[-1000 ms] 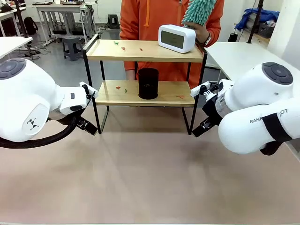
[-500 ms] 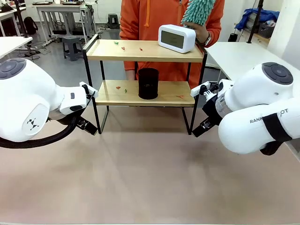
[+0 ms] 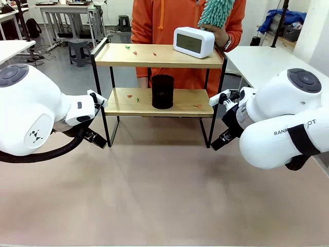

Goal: Clean the shelf.
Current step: Pick up the Duster from the human.

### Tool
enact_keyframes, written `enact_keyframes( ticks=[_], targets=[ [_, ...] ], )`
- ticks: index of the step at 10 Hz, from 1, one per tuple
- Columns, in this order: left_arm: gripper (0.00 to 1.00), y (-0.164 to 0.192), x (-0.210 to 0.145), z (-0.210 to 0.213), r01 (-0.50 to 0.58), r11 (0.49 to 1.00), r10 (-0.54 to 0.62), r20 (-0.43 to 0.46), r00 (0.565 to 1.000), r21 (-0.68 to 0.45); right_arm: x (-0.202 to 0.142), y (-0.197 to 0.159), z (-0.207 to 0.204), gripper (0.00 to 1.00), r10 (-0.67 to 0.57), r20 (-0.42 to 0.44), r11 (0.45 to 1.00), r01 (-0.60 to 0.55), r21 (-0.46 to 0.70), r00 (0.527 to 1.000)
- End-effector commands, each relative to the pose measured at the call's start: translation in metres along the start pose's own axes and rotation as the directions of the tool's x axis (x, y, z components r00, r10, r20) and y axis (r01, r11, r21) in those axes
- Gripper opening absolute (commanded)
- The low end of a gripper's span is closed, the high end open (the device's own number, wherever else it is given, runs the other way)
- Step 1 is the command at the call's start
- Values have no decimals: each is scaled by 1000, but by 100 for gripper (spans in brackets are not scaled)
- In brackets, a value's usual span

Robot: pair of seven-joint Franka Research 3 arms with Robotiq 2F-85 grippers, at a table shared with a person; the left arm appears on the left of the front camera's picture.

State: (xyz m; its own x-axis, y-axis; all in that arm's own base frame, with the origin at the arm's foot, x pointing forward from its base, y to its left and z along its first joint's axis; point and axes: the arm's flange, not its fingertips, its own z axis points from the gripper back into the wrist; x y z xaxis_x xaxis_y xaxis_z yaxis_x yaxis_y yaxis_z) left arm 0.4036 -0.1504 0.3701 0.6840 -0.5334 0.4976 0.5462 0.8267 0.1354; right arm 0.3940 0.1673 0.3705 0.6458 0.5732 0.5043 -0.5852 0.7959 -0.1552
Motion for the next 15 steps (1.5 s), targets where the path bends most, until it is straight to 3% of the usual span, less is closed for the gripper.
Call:
enact_keyframes(
  ticks=[1,2,3,4,5,6,7,8,9,10,11,12,14,15],
  targets=[
    [100,0,0,0,1,1000,-1,0,1000,0,0,0,0,100,-1,0,1000,1,0,1000],
    [100,0,0,0,0,1000,0,0,1000,0,0,0,0,100,0,0,1000,0,0,1000],
    [100,3,-4,28,42,982,-41,7,999,-186,-2,-21,24,100,-112,-35,979,117,169,993],
    [100,14,-15,54,56,928,-72,-31,997,-368,-10,-47,51,100,-269,-133,929,293,226,954],
    [100,28,-21,73,-40,910,10,-74,997,-414,-20,-74,71,100,-455,-133,860,473,191,881],
    [100,35,-28,78,-51,945,38,-46,998,-324,-39,-85,84,100,-359,-162,892,389,232,919],
    [100,51,-46,100,116,796,-41,139,989,-594,-61,-92,117,100,-348,-68,844,344,411,935],
    [100,76,-70,131,55,799,74,189,979,-599,-83,-112,148,100,-460,-25,779,417,468,888],
    [100,107,-88,151,-40,780,233,229,945,-625,-113,-149,190,100,-648,16,629,523,575,762],
    [100,148,-113,165,-122,704,419,271,866,-700,-147,-184,227,100,-825,60,460,606,649,562],
    [100,181,-138,166,-190,570,653,300,695,-799,-179,-210,247,100,-929,55,290,629,721,366],
    [100,193,-157,156,-250,440,817,270,510,-862,-212,-231,250,100,-978,-16,124,636,762,209],
    [100,186,-166,130,-306,335,897,202,393,-891,-257,-254,214,100,-994,-84,-21,641,767,67],
    [100,185,-166,118,-343,284,914,145,379,-895,-272,-260,191,100,-992,-123,-78,660,747,22]
  ],
)
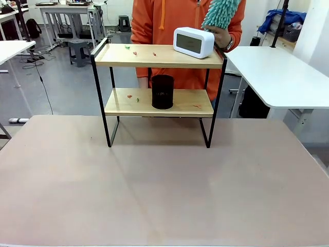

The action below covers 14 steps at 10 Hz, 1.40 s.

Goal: Clean the shelf.
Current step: Pick up the Duster from the human.

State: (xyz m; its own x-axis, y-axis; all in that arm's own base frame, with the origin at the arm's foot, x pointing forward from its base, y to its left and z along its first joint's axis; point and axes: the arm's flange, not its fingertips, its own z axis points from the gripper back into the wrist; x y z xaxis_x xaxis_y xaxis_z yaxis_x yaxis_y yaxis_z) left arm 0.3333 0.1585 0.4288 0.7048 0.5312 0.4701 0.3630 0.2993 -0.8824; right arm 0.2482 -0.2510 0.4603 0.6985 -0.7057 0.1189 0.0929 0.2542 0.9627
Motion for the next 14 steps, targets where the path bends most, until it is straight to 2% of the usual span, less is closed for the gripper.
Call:
enact_keyframes(
  ticks=[1,2,14],
  targets=[
    [100,6,-33,-57,-76,991,73,32,997,113,-7,-30,-57,100,51,60,984,-40,-173,997],
    [100,0,0,0,0,1000,0,0,1000,0,0,0,0,100,0,0,1000,0,0,1000],
    [100,0,0,0,0,1000,0,0,1000,0,-2,-2,1,100,-19,-11,1000,18,-25,1000]
  ],
)
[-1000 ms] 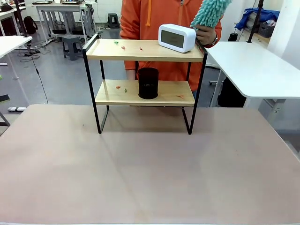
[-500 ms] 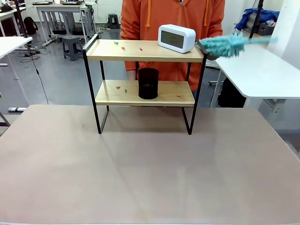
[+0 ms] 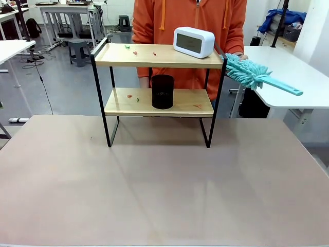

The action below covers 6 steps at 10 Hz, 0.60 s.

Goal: Clean the shelf.
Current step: Pick up the Duster from the human.

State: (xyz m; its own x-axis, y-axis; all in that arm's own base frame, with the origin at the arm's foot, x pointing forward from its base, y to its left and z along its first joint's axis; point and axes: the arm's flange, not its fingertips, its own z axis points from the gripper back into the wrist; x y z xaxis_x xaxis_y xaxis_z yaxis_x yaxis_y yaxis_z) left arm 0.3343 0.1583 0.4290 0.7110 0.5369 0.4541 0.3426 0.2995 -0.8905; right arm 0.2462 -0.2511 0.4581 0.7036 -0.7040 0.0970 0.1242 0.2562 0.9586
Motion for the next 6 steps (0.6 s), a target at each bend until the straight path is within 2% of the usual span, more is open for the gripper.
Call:
enact_keyframes(
  ticks=[1,4,5,6],
  targets=[
    [100,0,-1,1,18,1000,-18,0,1000,-13,4,11,-18,100,-55,-67,998,54,-12,996],
    [100,0,-1,1,18,1000,-18,0,1000,-13,31,75,-100,100,-198,-112,979,190,-73,974],
    [100,0,-1,1,18,1000,-18,0,1000,-13,39,84,-129,100,-236,-90,970,229,-84,968],
    [100,0,-1,1,18,1000,-18,0,1000,-13,44,89,-152,100,-280,-110,959,274,-72,954]
  ],
)
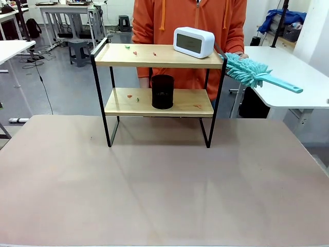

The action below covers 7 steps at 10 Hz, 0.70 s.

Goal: Clean the shelf.
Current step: Pick up the Duster from the human.

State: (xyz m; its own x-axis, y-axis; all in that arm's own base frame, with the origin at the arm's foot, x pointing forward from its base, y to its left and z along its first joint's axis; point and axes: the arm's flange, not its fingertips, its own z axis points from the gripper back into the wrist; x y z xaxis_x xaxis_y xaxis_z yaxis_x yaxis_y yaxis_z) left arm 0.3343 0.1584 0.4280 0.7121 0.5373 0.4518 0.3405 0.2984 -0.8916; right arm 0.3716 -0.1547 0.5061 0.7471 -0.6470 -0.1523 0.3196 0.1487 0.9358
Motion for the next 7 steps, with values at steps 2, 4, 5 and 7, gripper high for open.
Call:
enact_keyframes(
  ticks=[2,4,5,7],
  targets=[
    [100,-1,0,1,21,1000,-21,0,1000,-13,23,13,-65,100,-187,-13,981,186,-53,982],
    [100,-1,0,1,21,1000,-21,0,1000,-13,18,7,-113,100,-264,-124,963,254,-90,956],
    [100,-1,0,1,21,1000,-21,0,1000,-13,14,8,-123,100,-274,-163,961,264,-81,948],
    [100,-1,0,1,21,1000,-21,0,1000,-13,4,9,-130,100,-274,-234,962,265,-71,933]
  ],
)
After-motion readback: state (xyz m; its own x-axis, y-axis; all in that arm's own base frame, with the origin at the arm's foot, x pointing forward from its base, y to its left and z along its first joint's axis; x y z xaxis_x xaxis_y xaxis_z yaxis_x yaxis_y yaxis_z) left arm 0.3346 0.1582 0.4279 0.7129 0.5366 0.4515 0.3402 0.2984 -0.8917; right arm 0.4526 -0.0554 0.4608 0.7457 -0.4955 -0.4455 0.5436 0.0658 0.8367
